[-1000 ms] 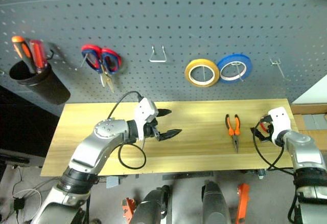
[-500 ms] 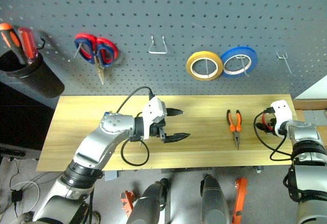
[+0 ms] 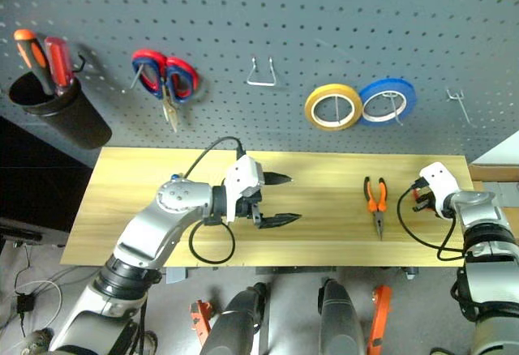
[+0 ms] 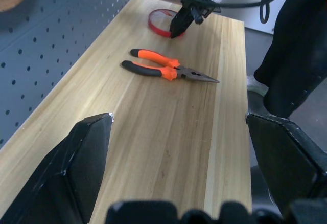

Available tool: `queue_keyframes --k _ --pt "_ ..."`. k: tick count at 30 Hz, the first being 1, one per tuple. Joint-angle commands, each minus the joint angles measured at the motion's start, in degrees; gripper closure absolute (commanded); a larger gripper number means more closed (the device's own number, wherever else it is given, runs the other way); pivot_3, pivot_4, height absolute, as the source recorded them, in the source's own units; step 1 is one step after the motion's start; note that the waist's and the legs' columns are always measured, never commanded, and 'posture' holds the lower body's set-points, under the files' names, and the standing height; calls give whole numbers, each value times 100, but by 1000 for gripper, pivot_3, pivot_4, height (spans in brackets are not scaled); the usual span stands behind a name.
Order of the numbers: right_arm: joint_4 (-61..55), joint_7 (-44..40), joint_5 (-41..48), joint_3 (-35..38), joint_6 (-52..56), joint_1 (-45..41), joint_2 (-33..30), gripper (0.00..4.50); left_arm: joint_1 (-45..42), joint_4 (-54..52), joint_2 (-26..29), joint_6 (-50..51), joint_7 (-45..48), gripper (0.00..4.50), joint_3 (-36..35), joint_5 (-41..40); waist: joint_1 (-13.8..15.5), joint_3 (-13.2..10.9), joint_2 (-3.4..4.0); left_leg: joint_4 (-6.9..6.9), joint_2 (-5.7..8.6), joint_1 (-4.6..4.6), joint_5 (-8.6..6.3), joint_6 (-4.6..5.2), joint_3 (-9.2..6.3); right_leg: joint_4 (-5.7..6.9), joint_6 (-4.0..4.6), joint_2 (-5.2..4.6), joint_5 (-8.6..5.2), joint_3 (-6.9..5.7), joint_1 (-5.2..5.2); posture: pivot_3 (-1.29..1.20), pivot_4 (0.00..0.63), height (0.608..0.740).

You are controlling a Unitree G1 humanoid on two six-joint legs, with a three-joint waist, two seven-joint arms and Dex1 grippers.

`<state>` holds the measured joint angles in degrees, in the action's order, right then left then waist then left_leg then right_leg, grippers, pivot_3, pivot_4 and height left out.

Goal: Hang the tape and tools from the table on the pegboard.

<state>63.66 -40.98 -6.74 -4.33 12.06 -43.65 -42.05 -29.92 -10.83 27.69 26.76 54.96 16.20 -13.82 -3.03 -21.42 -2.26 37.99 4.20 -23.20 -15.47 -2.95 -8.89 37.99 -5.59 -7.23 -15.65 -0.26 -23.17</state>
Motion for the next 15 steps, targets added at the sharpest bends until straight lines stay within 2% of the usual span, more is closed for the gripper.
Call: queue_keyframes --k 1,4,7,10,12,15 --pt "-187 118 16 111 55 476 -122 4460 23 -330 -136 -107 77 0 124 -111 25 0 0 0 1 -1 0 0 -2 0 0 -2 0 -2 0 -101 362 740" --pt "-1843 251 308 595 276 1342 -374 4460 -56 -407 -272 -91 115 0 102 -225 52 0 6 0 3 -12 0 -2 -11 -2 0 -5 0 -12 -4 -126 355 740" --pt "-4992 502 513 1413 1081 3058 -454 4460 -150 -508 -357 -22 192 0 45 -426 101 8 40 4 2 -72 1 -3 -25 5 0 -11 0 -26 -58 -154 356 740" --pt "-7601 899 587 2162 2054 4349 -60 4460 -213 -575 -368 3 284 0 15 -580 18 9 61 23 8 -136 1 -3 -5 64 -1 -17 1 -16 -126 -175 358 740" --pt "-9052 1351 406 2428 2360 4954 396 4460 -256 -607 -359 -24 400 0 40 -658 -57 10 63 29 10 -135 1 -2 4 75 -1 -19 1 -12 -129 -193 361 740" --pt "-10213 1900 -29 2334 2445 5320 809 4460 -326 -602 -400 -114 533 0 50 -750 -163 10 63 39 9 -114 3 -2 2 81 0 -16 0 -12 -123 -221 364 740"
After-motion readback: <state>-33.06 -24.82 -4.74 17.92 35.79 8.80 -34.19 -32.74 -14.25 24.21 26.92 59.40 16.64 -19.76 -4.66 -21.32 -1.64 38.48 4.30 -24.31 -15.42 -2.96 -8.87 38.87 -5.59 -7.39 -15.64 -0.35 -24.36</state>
